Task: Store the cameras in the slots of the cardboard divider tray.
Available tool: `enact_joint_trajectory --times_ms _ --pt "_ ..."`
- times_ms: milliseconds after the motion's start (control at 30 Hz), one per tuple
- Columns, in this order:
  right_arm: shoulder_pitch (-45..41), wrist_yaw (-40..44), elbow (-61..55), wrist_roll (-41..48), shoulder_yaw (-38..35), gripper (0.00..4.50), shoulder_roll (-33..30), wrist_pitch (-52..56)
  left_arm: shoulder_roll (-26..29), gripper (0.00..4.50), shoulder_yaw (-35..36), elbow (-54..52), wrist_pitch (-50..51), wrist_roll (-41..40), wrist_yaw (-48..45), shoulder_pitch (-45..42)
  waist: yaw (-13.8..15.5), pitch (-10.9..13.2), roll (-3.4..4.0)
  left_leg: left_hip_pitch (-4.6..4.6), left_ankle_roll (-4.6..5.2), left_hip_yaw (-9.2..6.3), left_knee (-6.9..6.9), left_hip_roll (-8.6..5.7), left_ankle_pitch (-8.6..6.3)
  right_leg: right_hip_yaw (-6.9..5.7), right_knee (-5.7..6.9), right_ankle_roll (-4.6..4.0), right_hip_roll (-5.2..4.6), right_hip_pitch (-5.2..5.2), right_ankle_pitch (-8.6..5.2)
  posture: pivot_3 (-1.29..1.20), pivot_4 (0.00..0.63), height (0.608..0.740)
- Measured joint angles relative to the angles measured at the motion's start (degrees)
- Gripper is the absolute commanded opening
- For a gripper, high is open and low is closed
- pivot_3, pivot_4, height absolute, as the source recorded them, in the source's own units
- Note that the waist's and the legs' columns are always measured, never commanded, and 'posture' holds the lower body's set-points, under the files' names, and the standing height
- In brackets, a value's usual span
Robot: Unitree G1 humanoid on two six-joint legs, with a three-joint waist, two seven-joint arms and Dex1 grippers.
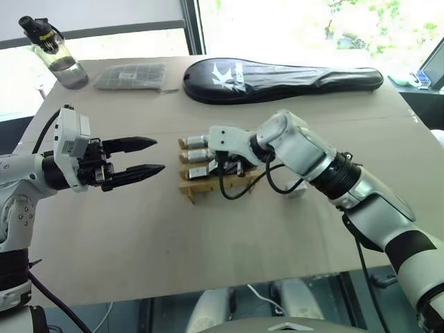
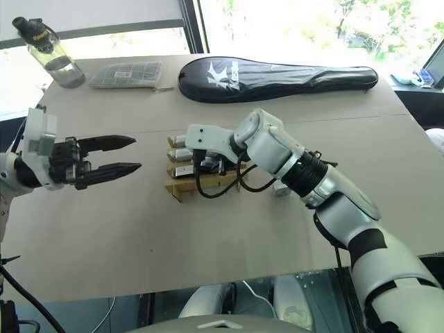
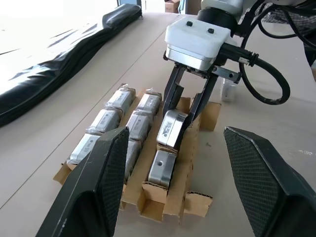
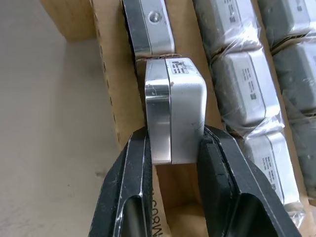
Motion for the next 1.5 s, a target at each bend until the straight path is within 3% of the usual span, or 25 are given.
enact_joint_trajectory --times_ms 433,467,667,867,1000,1200,1333,1500 --pt "-3.27 3.45 2.73 -5.85 5.13 0.73 1.42 -2.38 -0.32 3.16 -0.2 0.07 -0.07 0.09 0.01 -0.25 0.19 -0.05 -0.08 0.02 -0.01 -0.11 0.14 -0.02 0.0 -0.07 0.04 0.0 0.0 0.11 0.0 0.0 0.15 0.74" --pt "-3.27 3.58 2.89 -6.15 5.12 1.78 1.54 -2.41 -0.45 3.16 -0.2 0.07 -0.07 0.09 0.02 -0.25 0.19 -0.06 -0.08 0.03 -0.01 -0.11 0.14 -0.02 0.0 -0.07 0.04 0.0 0.0 0.12 0.0 0.0 0.15 0.74" --pt "-3.41 3.12 3.19 -7.77 3.29 4.21 1.55 -1.99 -0.92 3.16 -0.2 -0.01 -0.06 0.08 0.07 -0.23 0.22 -0.07 -0.1 0.03 -0.01 -0.17 0.17 -0.04 0.0 -0.08 0.09 0.0 -0.01 0.12 0.0 0.0 0.15 0.74" --pt "-1.32 7.64 -3.7 -3.24 -0.94 4.21 -2.87 3.2 -1.45 3.16 -0.56 -0.03 -0.05 0.05 0.14 -0.97 0.22 -0.05 -0.08 -0.06 -0.01 -0.29 0.16 -0.05 0.0 -0.16 0.04 0.0 -0.04 0.08 0.0 0.0 0.15 0.74" --pt "2.61 9.61 -13.26 1.26 -7.33 4.21 -10.41 8.19 -1.57 3.16 -1.87 0.14 -0.06 0.06 -0.03 -1.98 0.33 -0.07 -0.1 -0.06 -0.01 -0.33 0.18 -0.08 0.0 -0.23 0.03 0.0 -0.1 0.12 0.0 0.0 0.15 0.74" --pt "17.99 9.49 -30.9 12.07 -23.03 4.21 -19.75 13.74 -2.04 3.16 -4.14 2.05 -0.83 0.46 -1.3 -3.79 0.74 -0.07 -0.12 -0.12 0.0 -0.38 0.18 -0.08 0.0 -0.25 -0.03 0.0 -0.13 0.14 0.0 0.0 0.15 0.74" --pt "30.13 8.93 -35.97 14.6 -31.12 4.21 -28.34 6.31 -2.29 3.16 -6.66 3.57 -1.31 1.17 -2.75 -5.9 1.71 -0.08 -0.12 -0.08 0.0 -0.35 0.22 -0.09 0.0 -0.24 -0.09 0.0 -0.13 0.24 0.0 0.0 0.15 0.74" --pt "42.4 7.36 -34.62 11.67 -32.02 4.21 -36.67 -6.34 -1.97 3.16 -10.62 6.21 -2.99 4.12 -6.16 -7.88 2.01 -0.06 -0.09 -0.01 0.0 -0.26 0.26 -0.08 0.0 -0.21 -0.1 0.0 -0.13 0.4 0.0 0.0 0.15 0.74"
